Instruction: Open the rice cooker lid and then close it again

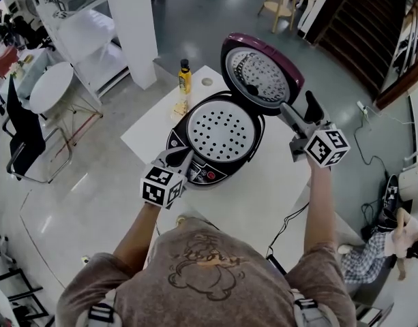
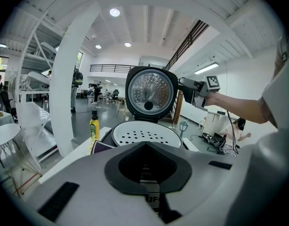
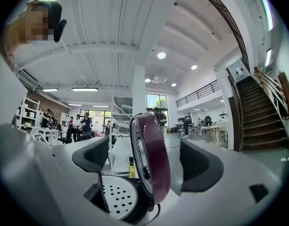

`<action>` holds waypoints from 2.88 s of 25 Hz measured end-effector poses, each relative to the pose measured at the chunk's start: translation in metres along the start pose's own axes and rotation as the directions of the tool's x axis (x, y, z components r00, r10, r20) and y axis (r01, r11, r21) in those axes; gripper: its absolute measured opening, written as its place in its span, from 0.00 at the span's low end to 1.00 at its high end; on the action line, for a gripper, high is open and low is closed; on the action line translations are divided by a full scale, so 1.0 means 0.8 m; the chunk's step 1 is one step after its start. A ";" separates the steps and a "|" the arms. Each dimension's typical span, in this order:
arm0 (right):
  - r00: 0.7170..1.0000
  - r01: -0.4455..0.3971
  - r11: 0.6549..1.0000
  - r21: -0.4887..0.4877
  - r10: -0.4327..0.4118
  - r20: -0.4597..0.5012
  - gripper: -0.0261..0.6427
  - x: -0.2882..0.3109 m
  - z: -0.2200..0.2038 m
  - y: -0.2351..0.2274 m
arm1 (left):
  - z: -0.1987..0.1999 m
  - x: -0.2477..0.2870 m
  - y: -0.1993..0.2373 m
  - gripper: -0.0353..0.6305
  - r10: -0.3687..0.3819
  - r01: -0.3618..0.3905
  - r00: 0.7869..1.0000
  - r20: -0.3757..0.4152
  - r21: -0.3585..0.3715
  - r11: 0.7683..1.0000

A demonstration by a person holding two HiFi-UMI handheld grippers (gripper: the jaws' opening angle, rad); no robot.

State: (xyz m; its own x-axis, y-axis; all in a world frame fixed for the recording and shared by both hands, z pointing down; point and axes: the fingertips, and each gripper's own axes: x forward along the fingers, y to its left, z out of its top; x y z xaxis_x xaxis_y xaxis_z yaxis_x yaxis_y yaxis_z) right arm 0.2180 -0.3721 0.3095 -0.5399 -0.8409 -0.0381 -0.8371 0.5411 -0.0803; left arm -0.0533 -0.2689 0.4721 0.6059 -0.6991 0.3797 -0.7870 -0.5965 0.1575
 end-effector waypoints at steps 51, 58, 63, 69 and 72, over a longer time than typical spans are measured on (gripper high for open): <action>0.998 -0.067 0.997 -0.025 0.067 0.020 0.69 -0.001 -0.017 0.087 | 0.003 -0.004 -0.001 0.08 0.001 -0.001 1.000 0.011 0.003 1.000; 0.996 -0.078 0.997 0.003 0.078 0.041 0.69 -0.010 -0.027 0.105 | 0.002 -0.003 -0.001 0.08 -0.009 0.009 1.000 0.010 0.006 1.000; 0.995 -0.091 0.996 0.012 0.091 0.039 0.69 -0.015 -0.033 0.119 | 0.002 -0.003 -0.002 0.08 -0.011 0.011 1.000 0.010 0.010 1.000; 0.994 -0.103 0.995 0.012 0.103 0.026 0.69 -0.022 -0.045 0.132 | 0.001 -0.002 -0.004 0.08 -0.017 0.017 1.000 0.012 0.021 1.000; 0.994 -0.110 0.994 0.012 0.110 0.020 0.67 -0.025 -0.052 0.140 | 0.001 -0.002 -0.005 0.08 -0.021 0.021 1.000 0.012 0.030 0.999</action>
State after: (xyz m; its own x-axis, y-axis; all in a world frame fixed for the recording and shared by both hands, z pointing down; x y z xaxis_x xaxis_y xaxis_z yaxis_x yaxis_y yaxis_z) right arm 0.1313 -0.2940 0.3423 -0.6268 -0.7763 -0.0667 -0.7713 0.6304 -0.0878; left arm -0.0509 -0.2658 0.4698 0.6238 -0.6907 0.3657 -0.7702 -0.6228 0.1376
